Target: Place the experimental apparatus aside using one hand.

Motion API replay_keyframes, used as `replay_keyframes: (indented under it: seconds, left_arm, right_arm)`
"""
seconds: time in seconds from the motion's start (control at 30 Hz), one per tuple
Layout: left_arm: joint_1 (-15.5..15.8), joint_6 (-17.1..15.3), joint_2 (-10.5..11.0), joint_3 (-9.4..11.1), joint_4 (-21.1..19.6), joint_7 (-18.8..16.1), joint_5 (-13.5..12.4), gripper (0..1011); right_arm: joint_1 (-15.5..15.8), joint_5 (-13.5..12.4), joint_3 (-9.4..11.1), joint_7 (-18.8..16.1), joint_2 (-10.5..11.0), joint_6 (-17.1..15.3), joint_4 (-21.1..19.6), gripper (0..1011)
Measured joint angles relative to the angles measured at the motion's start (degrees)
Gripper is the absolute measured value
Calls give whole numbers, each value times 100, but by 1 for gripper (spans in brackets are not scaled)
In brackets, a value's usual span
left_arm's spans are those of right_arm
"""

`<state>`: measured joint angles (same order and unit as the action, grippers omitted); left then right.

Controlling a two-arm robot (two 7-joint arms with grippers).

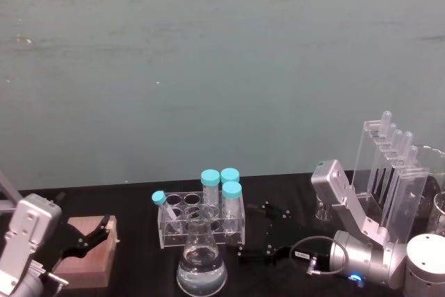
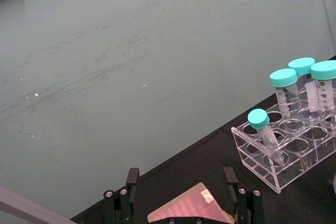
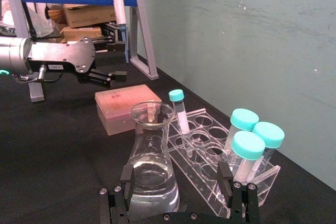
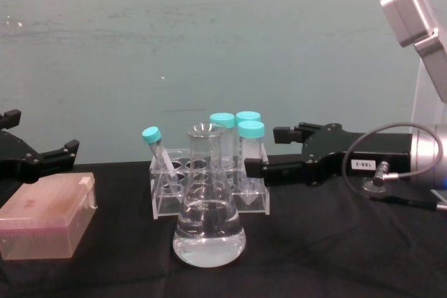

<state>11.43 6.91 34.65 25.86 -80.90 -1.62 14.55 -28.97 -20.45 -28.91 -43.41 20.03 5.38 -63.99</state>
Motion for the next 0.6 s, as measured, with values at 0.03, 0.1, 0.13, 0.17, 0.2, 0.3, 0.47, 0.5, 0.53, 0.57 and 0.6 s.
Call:
replay_keyframes:
  seconds: [0.03, 0.1, 0.13, 0.17, 0.2, 0.3, 0.47, 0.5, 0.53, 0.57, 0.6]
  left_arm:
    - [0, 0, 0, 0, 0, 0, 0, 1000]
    - [0, 0, 0, 0, 0, 0, 0, 1000]
    - [0, 0, 0, 0, 1, 0, 0, 1000]
    - [0, 0, 0, 0, 0, 0, 0, 1000]
    - [0, 0, 0, 0, 0, 0, 0, 1000]
    - [0, 0, 0, 0, 0, 0, 0, 1000]
    - [0, 0, 0, 0, 0, 0, 0, 1000]
    - [0, 0, 0, 0, 0, 0, 0, 1000]
    - [0, 0, 0, 0, 0, 0, 0, 1000]
    - [0, 0, 0, 0, 0, 0, 0, 1000]
    - [0, 0, 0, 0, 0, 0, 0, 1000]
  right_arm:
    - [-17, -20, -23, -22, 6, 11, 18, 1000]
    - [-37, -41, -47, -49, 12, 28, 40, 1000]
    - [-64, -64, -75, -84, 13, 45, 75, 1000]
    - [-80, -77, -89, -108, 14, 54, 100, 1000]
    - [-96, -92, -103, -129, 13, 63, 127, 1000]
    - [-168, -139, -158, -194, 5, 89, 230, 1000]
    - [-324, -200, -248, -279, -32, 154, 444, 1000]
    - [-352, -207, -260, -289, -37, 167, 480, 1000]
    - [-375, -212, -270, -297, -43, 180, 507, 1000]
    - [-412, -223, -290, -316, -53, 204, 554, 1000]
    - [-431, -229, -301, -326, -58, 216, 582, 1000]
